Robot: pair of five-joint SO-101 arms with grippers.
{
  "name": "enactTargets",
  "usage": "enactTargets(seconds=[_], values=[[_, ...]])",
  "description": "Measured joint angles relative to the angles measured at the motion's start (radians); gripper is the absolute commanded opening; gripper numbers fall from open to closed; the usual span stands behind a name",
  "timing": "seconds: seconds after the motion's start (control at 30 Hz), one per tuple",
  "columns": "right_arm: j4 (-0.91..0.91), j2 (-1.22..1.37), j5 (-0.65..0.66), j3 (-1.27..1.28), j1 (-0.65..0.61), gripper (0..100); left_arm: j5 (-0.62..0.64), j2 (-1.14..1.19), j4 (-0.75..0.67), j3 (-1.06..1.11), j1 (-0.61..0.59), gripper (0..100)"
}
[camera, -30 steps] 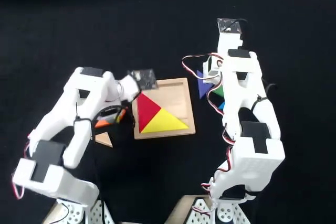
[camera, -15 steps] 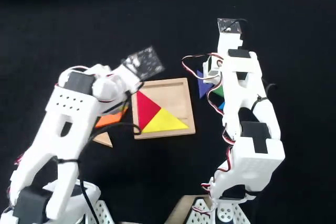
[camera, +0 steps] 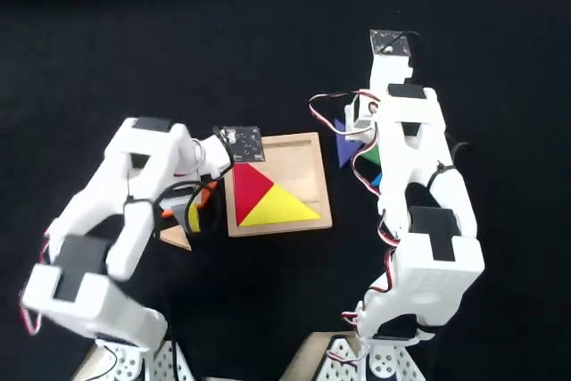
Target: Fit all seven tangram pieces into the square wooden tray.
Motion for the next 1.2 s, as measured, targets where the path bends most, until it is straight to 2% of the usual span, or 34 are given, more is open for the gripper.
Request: enactTargets(seconds=[0.2,0.37,0.5,0.63,0.93,1.07,1.2], values=[[-0.003,0.0,0.0,0.0,0.0,18.7,-0.017,0.15,-0.003,-0.117,0.0,34],[-0.003,0.0,0.0,0.0,0.0,18.7,-0.026,0.17,0.006,-0.14,-0.008,22],[-0.003,0.0,0.0,0.0,0.0,18.7,-0.087,0.181,0.086,-0.169,-0.006,15],[-0.003,0.0,0.0,0.0,0.0,18.7,-0.11,0.186,0.155,-0.195,-0.006,15],[-0.003,0.0,0.0,0.0,0.0,18.7,-0.117,0.186,0.192,-0.216,-0.008,14],[-0.003,0.0,0.0,0.0,0.0,18.7,-0.083,0.187,0.258,-0.287,-0.008,6],[-0.003,0.0,0.0,0.0,0.0,18.7,0.021,0.187,0.381,-0.411,0.003,6]])
